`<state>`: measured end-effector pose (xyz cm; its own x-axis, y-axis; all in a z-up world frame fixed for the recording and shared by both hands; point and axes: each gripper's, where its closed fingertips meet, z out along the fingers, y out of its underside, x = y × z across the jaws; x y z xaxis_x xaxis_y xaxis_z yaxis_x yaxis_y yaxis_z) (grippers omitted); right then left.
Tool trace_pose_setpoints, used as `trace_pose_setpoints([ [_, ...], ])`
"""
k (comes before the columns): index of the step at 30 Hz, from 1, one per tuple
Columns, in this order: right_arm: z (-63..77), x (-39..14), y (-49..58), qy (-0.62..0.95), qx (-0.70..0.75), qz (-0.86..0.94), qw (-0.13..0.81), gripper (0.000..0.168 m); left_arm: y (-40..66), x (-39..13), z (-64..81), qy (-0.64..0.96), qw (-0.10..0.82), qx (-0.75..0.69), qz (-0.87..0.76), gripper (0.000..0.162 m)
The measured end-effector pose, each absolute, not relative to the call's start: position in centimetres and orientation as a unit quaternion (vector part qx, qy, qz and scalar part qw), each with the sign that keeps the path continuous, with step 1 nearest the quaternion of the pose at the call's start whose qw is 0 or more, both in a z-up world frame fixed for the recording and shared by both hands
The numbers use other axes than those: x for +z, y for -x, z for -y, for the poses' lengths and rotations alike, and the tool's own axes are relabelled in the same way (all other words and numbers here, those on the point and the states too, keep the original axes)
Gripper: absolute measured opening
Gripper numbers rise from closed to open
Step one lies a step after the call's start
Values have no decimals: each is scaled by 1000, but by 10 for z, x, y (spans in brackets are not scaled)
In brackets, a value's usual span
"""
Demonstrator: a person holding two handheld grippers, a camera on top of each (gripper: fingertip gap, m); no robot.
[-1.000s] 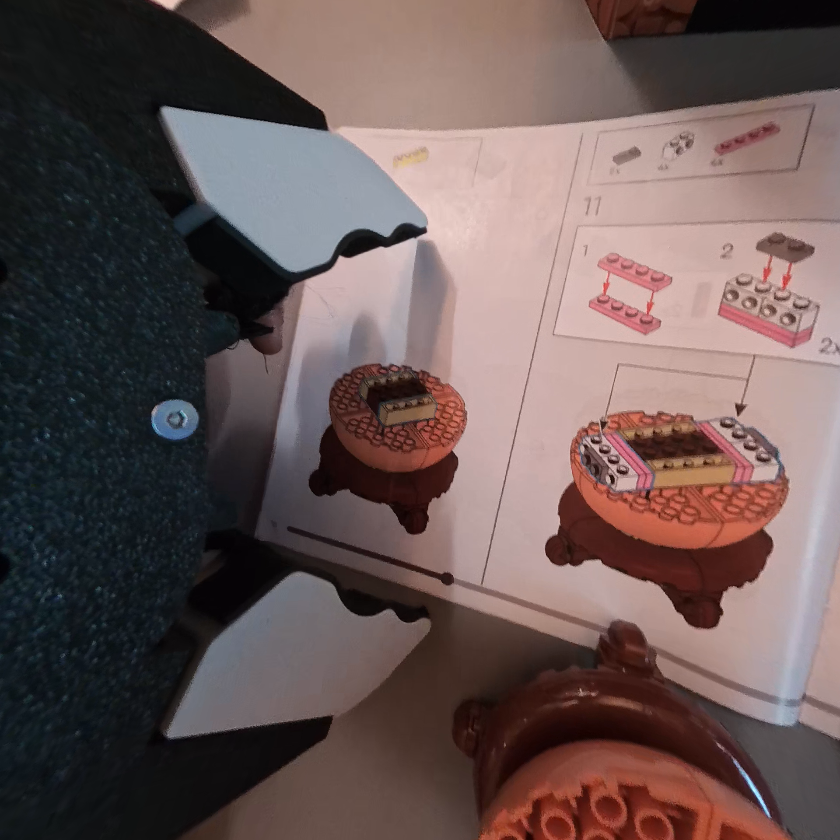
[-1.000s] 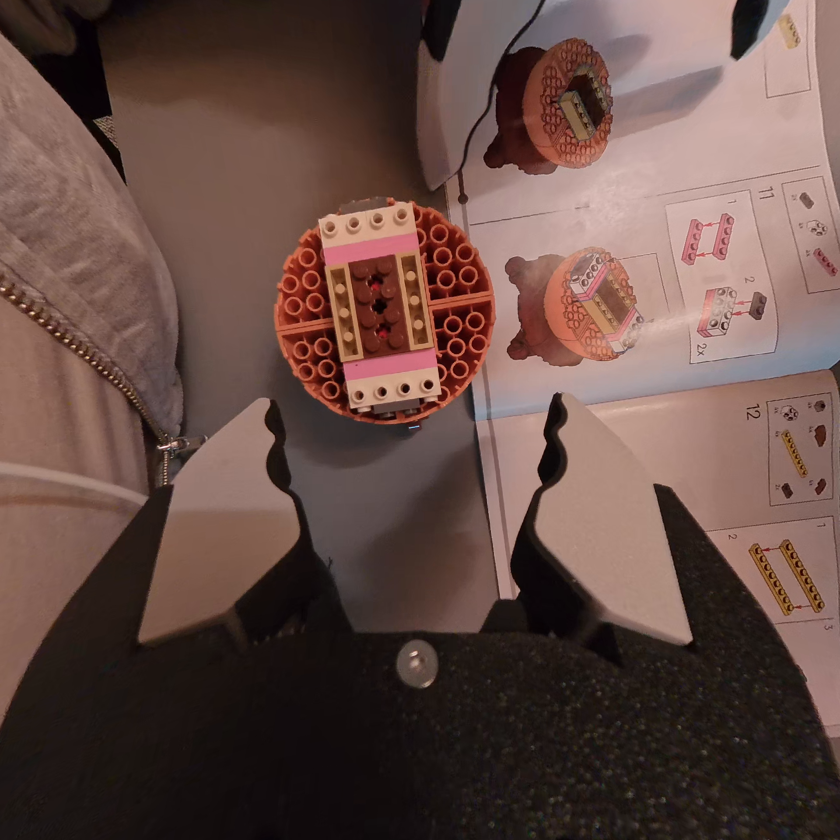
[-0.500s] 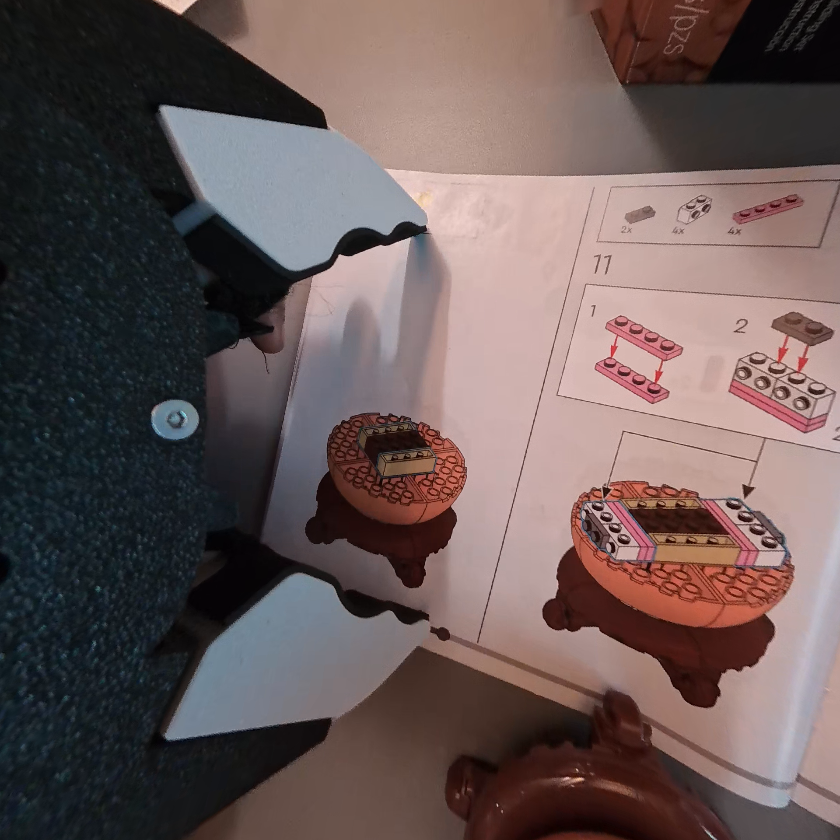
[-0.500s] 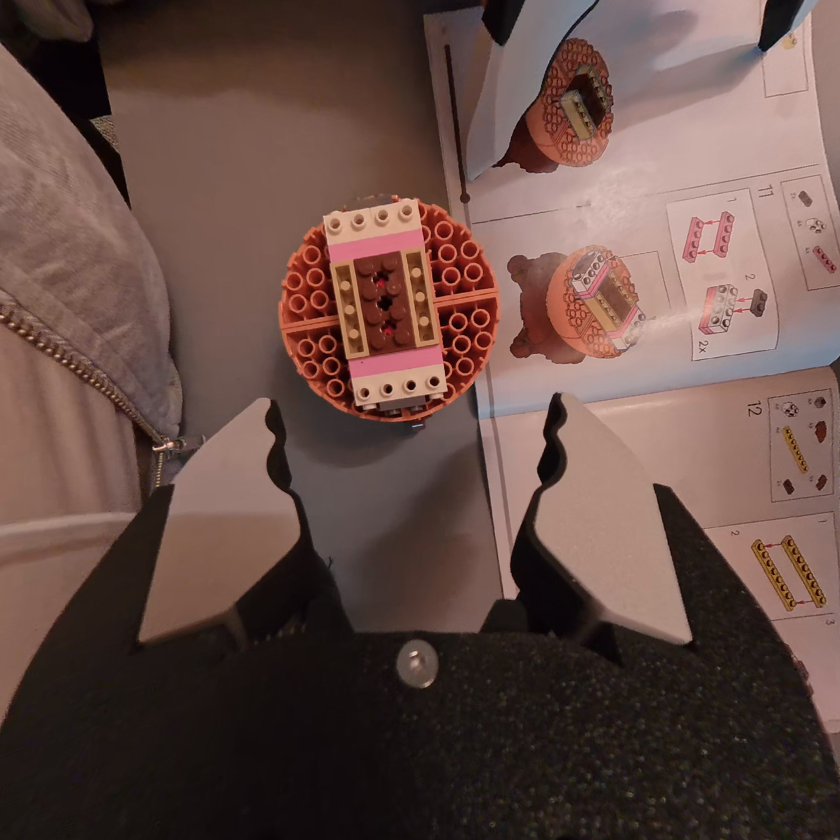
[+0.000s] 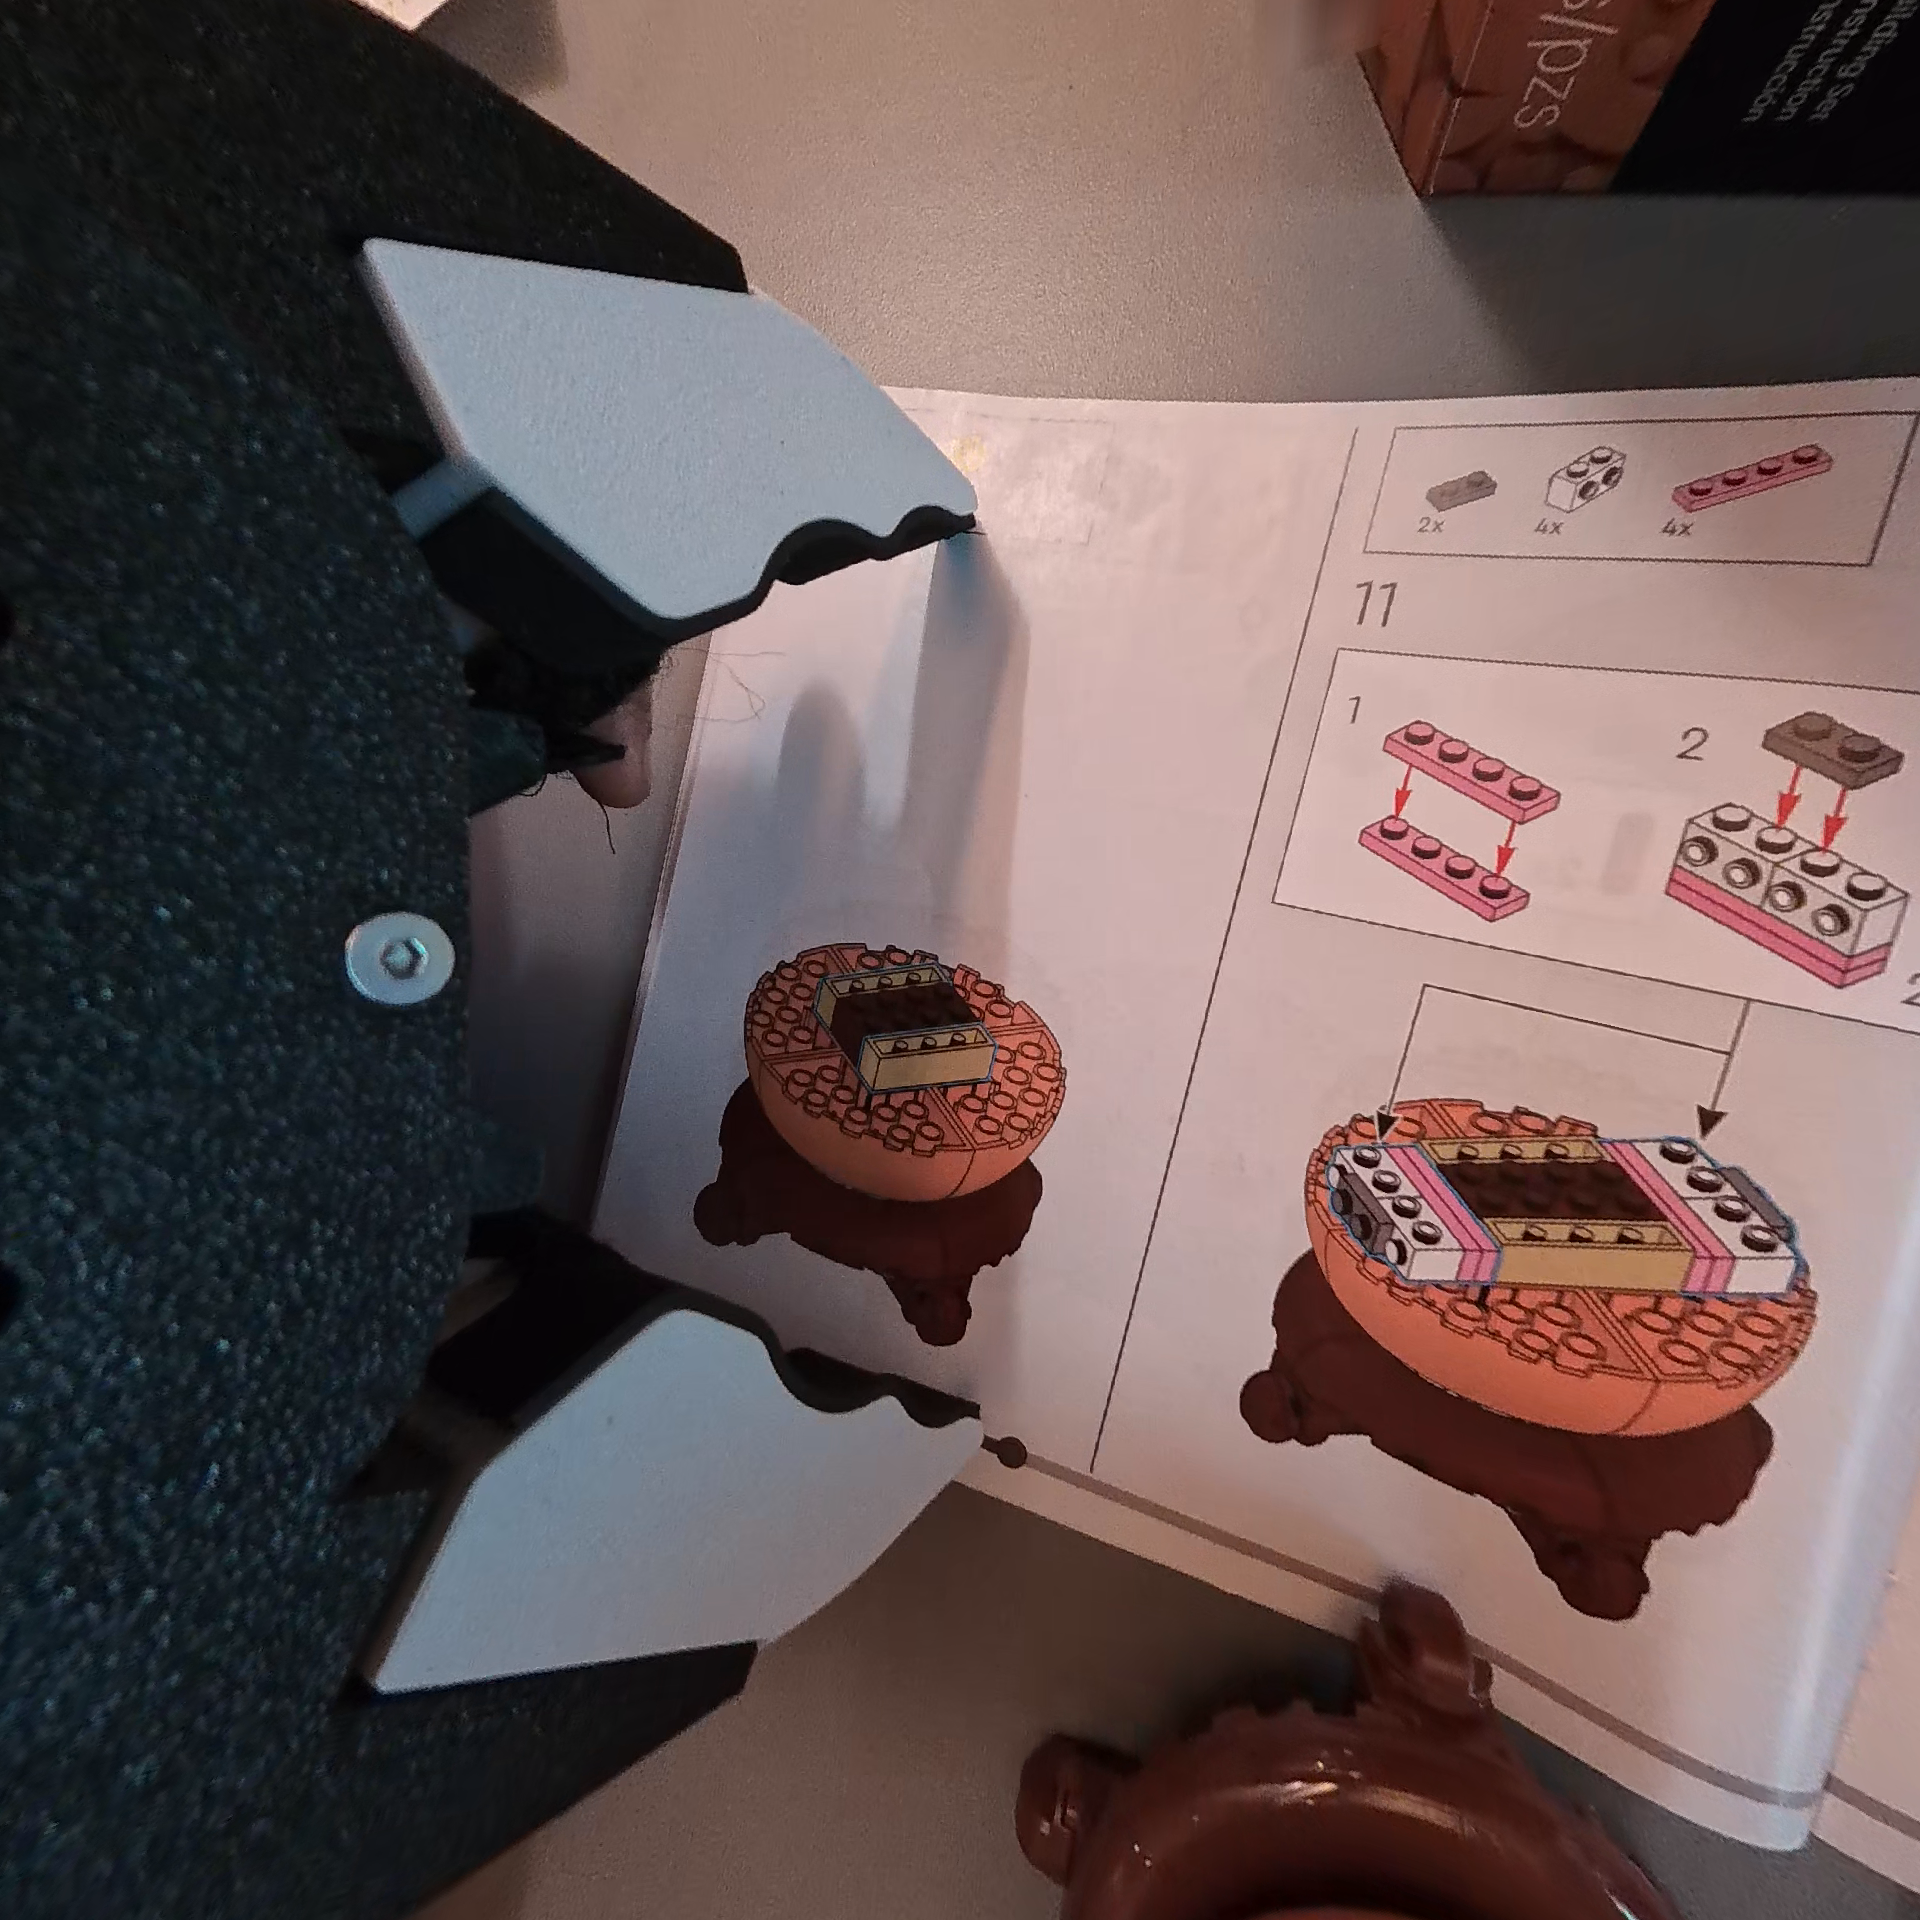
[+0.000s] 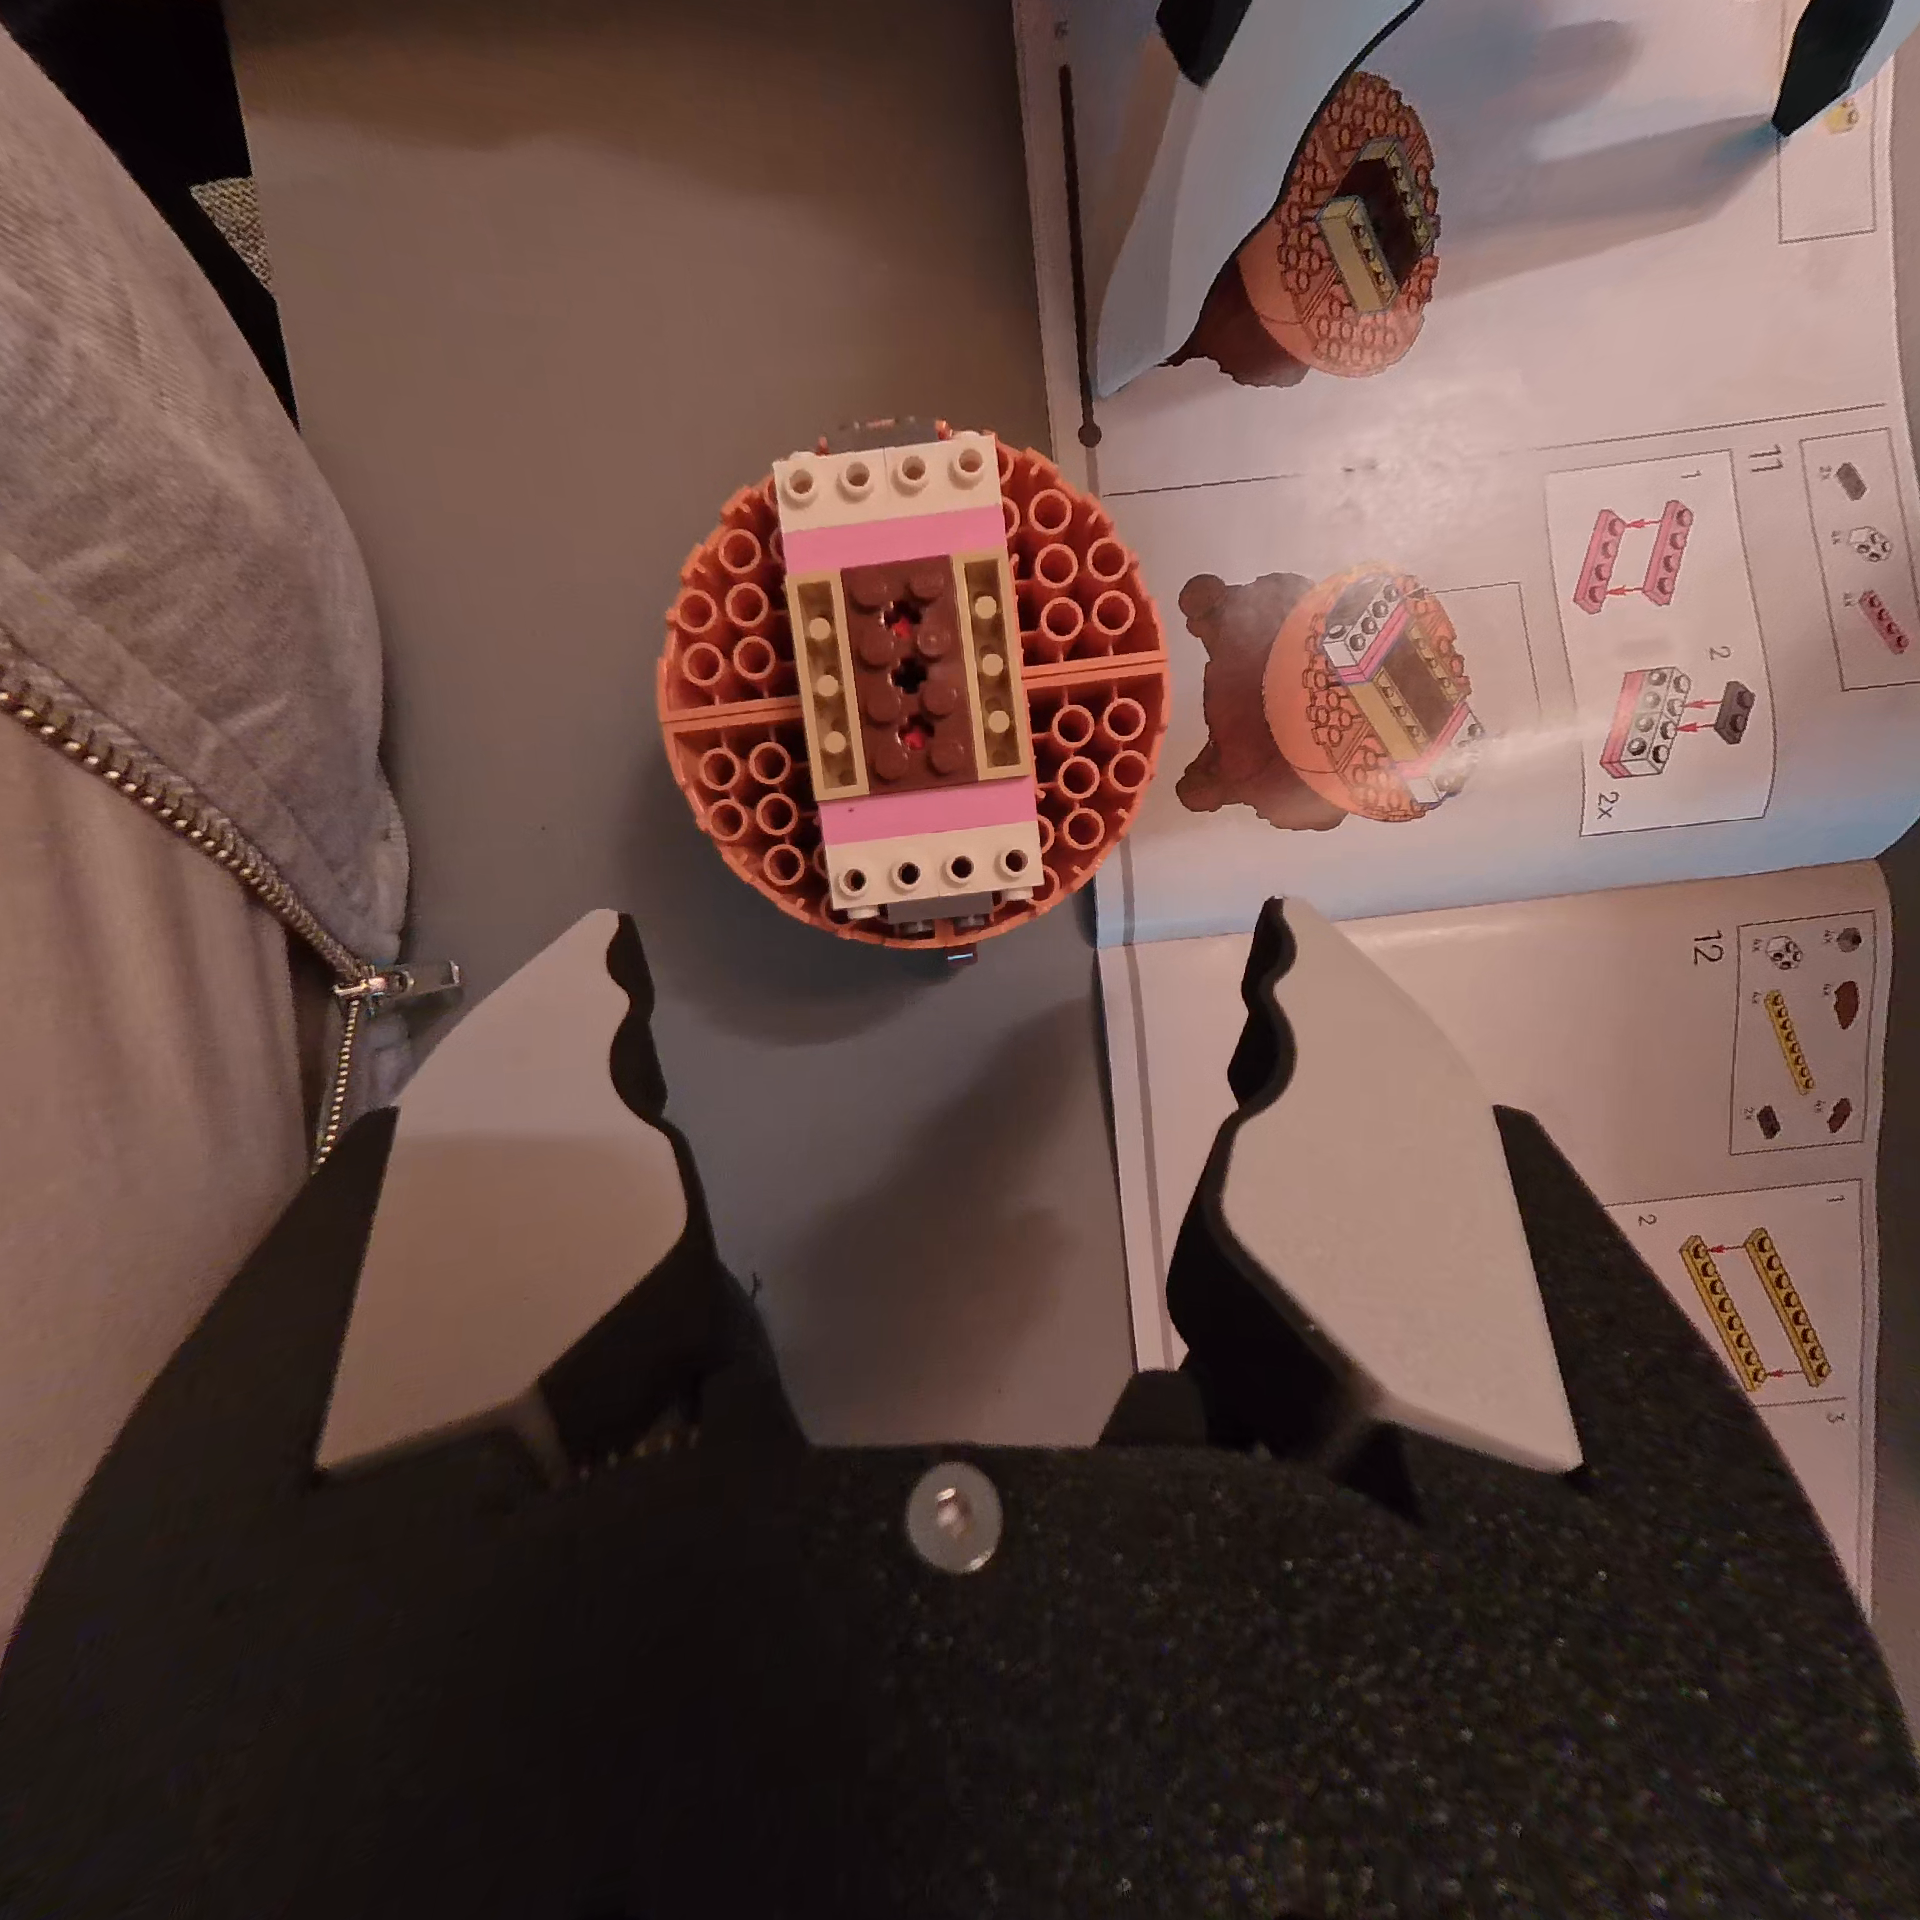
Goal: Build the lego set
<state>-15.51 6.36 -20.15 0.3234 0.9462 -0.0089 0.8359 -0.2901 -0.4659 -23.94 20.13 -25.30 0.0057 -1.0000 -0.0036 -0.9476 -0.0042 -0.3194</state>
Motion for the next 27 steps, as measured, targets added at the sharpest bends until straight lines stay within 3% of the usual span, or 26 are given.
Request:
trace_pose_setpoints([
  [27,-65,-200,151,795,137,557,200,108,239,-250,-205,701,129,-110,-693,144],
])
